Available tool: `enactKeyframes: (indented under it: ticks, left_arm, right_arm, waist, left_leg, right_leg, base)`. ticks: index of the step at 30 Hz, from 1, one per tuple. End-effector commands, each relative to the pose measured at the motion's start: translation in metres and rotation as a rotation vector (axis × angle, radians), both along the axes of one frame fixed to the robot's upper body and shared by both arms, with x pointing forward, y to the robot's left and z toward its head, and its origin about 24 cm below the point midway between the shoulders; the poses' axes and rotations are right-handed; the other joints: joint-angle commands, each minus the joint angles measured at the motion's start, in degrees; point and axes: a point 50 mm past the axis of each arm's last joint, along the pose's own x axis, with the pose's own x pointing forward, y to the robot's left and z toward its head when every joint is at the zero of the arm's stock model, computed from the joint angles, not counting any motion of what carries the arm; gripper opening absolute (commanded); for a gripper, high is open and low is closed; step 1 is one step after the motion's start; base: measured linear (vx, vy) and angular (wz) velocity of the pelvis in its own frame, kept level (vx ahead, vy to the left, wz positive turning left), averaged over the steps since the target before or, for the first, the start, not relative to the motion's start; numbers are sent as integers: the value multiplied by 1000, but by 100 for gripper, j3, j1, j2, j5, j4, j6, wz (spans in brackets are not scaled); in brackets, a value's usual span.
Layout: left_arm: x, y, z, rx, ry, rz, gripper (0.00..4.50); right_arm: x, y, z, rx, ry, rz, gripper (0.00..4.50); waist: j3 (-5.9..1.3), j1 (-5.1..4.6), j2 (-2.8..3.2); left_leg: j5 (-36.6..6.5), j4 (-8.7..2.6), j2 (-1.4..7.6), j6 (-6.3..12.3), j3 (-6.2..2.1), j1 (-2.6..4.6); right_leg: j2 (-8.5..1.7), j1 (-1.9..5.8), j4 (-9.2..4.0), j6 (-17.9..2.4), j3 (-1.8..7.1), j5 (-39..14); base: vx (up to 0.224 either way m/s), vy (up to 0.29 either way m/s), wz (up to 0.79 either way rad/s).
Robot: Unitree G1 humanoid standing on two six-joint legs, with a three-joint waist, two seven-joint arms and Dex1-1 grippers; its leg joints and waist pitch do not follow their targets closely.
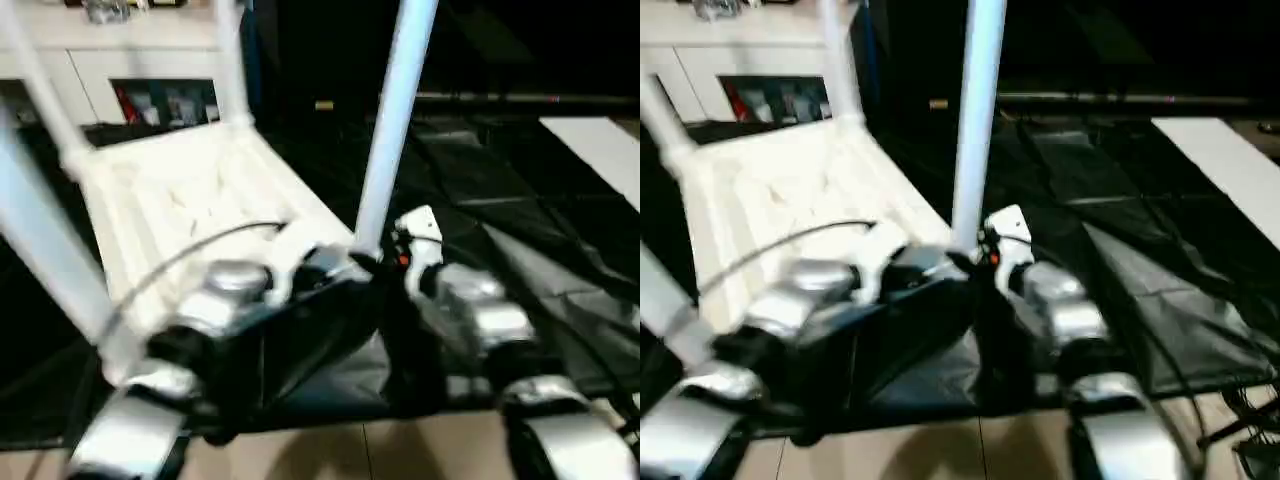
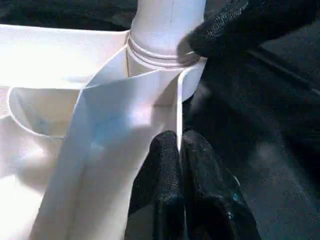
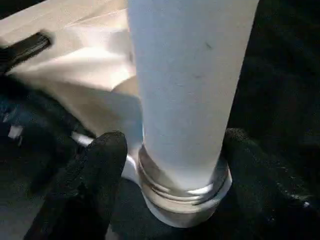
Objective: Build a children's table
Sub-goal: Rotate leg to tighten
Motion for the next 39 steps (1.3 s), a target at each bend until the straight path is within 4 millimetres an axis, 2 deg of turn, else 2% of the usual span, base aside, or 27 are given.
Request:
enactKeyframes:
  ticks: [1,5,6,7,9,11,13,14,15,16,19,21,22,24,25,27,29,32,36,37,38,39]
  left_arm:
    - [-12,-6,4,-93,28,-162,0]
    - [-17,1,4,-86,54,-202,0]
    - [-18,3,4,-78,57,-210,0]
    - [-18,5,4,-73,56,-210,0]
    - [-18,5,4,-72,54,-209,0]
    - [-18,6,4,-71,52,-207,0]
    - [-18,9,5,-71,47,-201,0]
    - [-19,9,5,-70,49,-202,0]
    - [-19,9,5,-70,49,-202,0]
    - [-19,9,4,-67,51,-201,0]
    - [-18,8,3,-56,42,-176,0]
    - [-11,7,1,-28,23,-95,0]
    - [-9,7,0,-18,18,-63,0]
    - [4,5,-3,15,-8,118,0]
    - [8,3,-3,18,-17,164,0]
    - [12,-1,-2,8,-31,210,0]
    - [13,-7,0,-9,-43,221,0]
    - [13,-12,3,-25,-57,188,0]
    - [12,-13,4,-15,-109,134,0]
    - [11,-12,4,-17,-118,124,0]
    - [9,-12,6,-32,-132,91,0]
    - [8,-12,6,-39,-141,86,0]
  right_arm:
    - [-3,-3,7,-1,-15,100,327]
    - [-4,-11,12,-9,-20,141,327]
    - [-6,-13,13,-18,-20,169,327]
    - [-8,-14,13,-28,-22,188,327]
    - [-9,-14,12,-28,-17,201,327]
    - [-10,-13,12,-22,-8,214,313]
    - [-13,-6,8,0,24,241,313]
    - [-13,-4,7,11,29,233,300]
    - [-13,-4,7,11,29,233,285]
    - [-12,-1,4,18,31,198,278]
    - [-11,1,-1,-1,21,135,251]
    - [-6,0,-7,-27,13,9,241]
    - [-5,1,-9,-30,12,-32,231]
    - [0,3,-16,-15,31,-204,225]
    - [1,4,-17,2,41,-265,221]
    - [2,8,-19,35,60,-335,215]
    - [2,13,-19,63,66,-372,210]
    - [1,20,-18,78,54,-351,209]
    - [-3,30,-13,107,7,-276,209]
    - [-3,31,-12,115,-2,-272,278]
    - [-3,30,-10,130,-4,-264,278]
    - [-3,30,-9,133,-13,-259,277]
  waist:
    - [-317,40,-35]
    - [-316,102,6]
    - [-321,111,-1]
    - [-327,126,-34]
    - [-330,128,-31]
    - [-322,132,-44]
    - [-312,133,-19]
    - [-313,124,20]
    - [-318,119,8]
    - [-320,120,31]
    - [-324,106,19]
    - [-310,82,25]
    - [-298,74,18]
    - [-260,47,22]
    - [-288,55,17]
    - [-292,53,9]
    - [-311,67,-6]
    - [-317,73,7]
    - [-309,84,2]
    - [-307,89,1]
    - [-308,94,-21]
    - [-305,97,-12]
  left_leg:
    - [-1016,-335,145,421,11,-40]
    - [-960,-322,169,427,33,-16]
    - [-945,-319,171,414,31,-11]
    - [-891,-310,171,429,34,-13]
    - [-814,-301,160,466,40,-22]
    - [-849,-300,148,473,44,-31]
    - [-957,-311,147,419,36,-36]
    - [-985,-320,150,378,26,-37]
    - [-998,-318,148,365,30,-31]
    - [-1000,-319,152,334,26,-26]
    - [-993,-323,148,277,23,-19]
    - [-1076,-336,144,237,21,-20]
    - [-1179,-351,134,177,14,-15]
    - [-1390,-374,119,76,16,12]
    - [-1425,-369,114,11,-4,30]
    - [-1350,-370,110,20,-4,5]
    - [-1177,-357,109,97,1,-10]
    - [-1035,-349,110,185,3,-29]
    - [-1077,-352,111,220,6,-25]
    - [-1132,-356,112,221,5,-23]
    - [-1153,-357,110,227,7,-21]
    - [-1179,-360,111,245,6,-23]
  right_leg:
    - [-330,328,-382,-1152,275,-1338]
    - [-317,298,-338,-1335,277,-1009]
    - [-318,303,-328,-1347,278,-949]
    - [-317,312,-299,-1374,280,-793]
    - [-318,318,-288,-1395,279,-667]
    - [-325,323,-303,-1372,278,-783]
    - [-330,330,-338,-1271,277,-1046]
    - [-332,327,-345,-1250,277,-1097]
    - [-329,324,-348,-1246,277,-1101]
    - [-329,316,-345,-1268,280,-1060]
    - [-315,315,-323,-1305,278,-930]
    - [-320,304,-343,-1277,282,-1044]
    - [-328,304,-375,-1206,282,-1278]
    - [-327,269,-453,-1048,287,-1785]
    - [-349,287,-456,-952,286,-2007]
    - [-334,289,-457,-900,290,-1936]
    - [-336,298,-428,-931,295,-1623]
    - [-326,309,-390,-1017,288,-1283]
    - [-328,313,-399,-1018,289,-1242]
    - [-337,314,-410,-997,291,-1324]
    - [-342,315,-414,-983,291,-1412]
    - [-347,317,-417,-972,292,-1452]
  base:
    - [0,0,0]
    - [0,0,0]
    - [0,0,0]
    - [0,0,0]
    - [0,0,0]
    - [0,0,0]
    - [0,0,0]
    - [0,0,0]
    - [0,0,0]
    - [0,0,0]
    - [0,0,0]
    - [0,0,0]
    - [0,0,0]
    - [0,0,0]
    - [0,0,0]
    - [0,0,0]
    - [0,0,0]
    - [0,0,0]
    - [0,0,0]
    - [0,0,0]
    - [0,0,0]
    - [0,0,0]
